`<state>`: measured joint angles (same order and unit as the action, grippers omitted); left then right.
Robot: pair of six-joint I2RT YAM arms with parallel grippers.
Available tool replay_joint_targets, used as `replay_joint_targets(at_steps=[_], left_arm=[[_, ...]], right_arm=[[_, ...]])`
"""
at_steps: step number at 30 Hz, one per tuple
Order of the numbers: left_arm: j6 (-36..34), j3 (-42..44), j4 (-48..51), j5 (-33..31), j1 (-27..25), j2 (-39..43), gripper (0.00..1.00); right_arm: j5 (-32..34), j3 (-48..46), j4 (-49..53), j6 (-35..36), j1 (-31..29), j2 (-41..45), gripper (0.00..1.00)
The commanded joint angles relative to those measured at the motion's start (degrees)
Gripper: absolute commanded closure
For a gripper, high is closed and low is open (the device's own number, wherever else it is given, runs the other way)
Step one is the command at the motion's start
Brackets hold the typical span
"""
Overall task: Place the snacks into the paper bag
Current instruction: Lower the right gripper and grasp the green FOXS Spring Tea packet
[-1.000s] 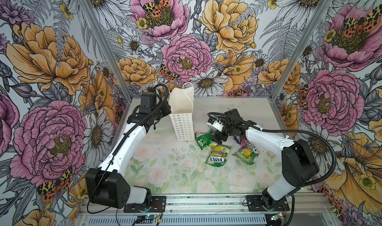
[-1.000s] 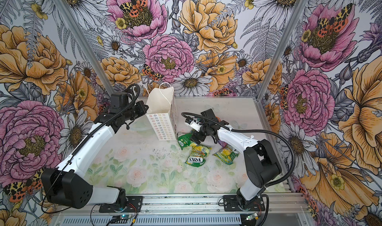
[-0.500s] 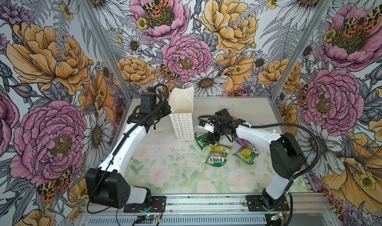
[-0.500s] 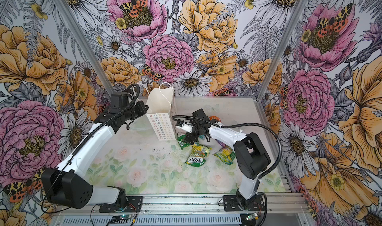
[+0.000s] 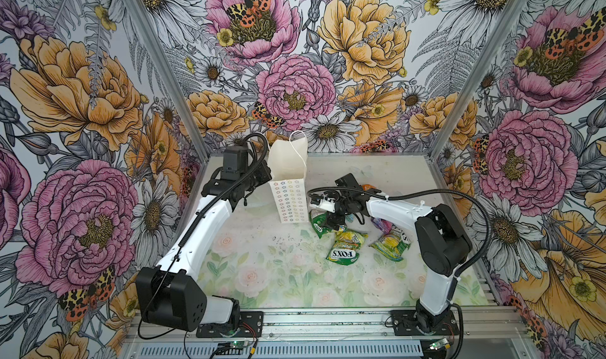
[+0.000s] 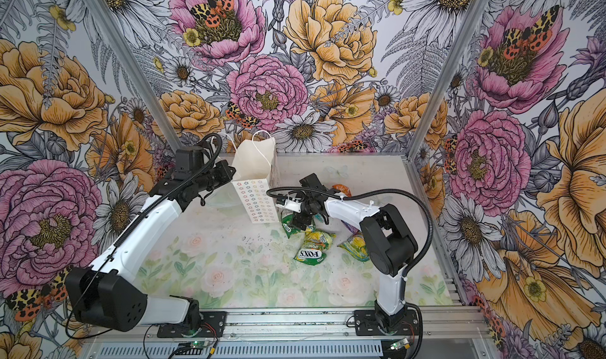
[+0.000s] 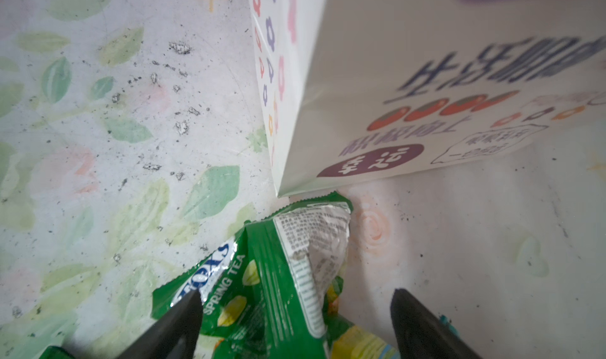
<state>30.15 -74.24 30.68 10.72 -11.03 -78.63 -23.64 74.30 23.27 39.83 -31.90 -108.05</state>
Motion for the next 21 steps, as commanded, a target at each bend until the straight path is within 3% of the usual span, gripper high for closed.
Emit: replay_joint_targets(at_steps=[1, 21], left_arm=[[0.61, 0.95, -0.53, -0.44, -0.34, 0.1, 1.0], [0.61, 1.11, -0.53, -0.27, -0.22, -0.12, 1.0]], right_arm=[[1.02, 1.46, -0.6, 1.52, 0.18, -2.84, 0.1], [6.68, -2.19, 2.13, -0.55, -0.62, 0.32, 0.14]])
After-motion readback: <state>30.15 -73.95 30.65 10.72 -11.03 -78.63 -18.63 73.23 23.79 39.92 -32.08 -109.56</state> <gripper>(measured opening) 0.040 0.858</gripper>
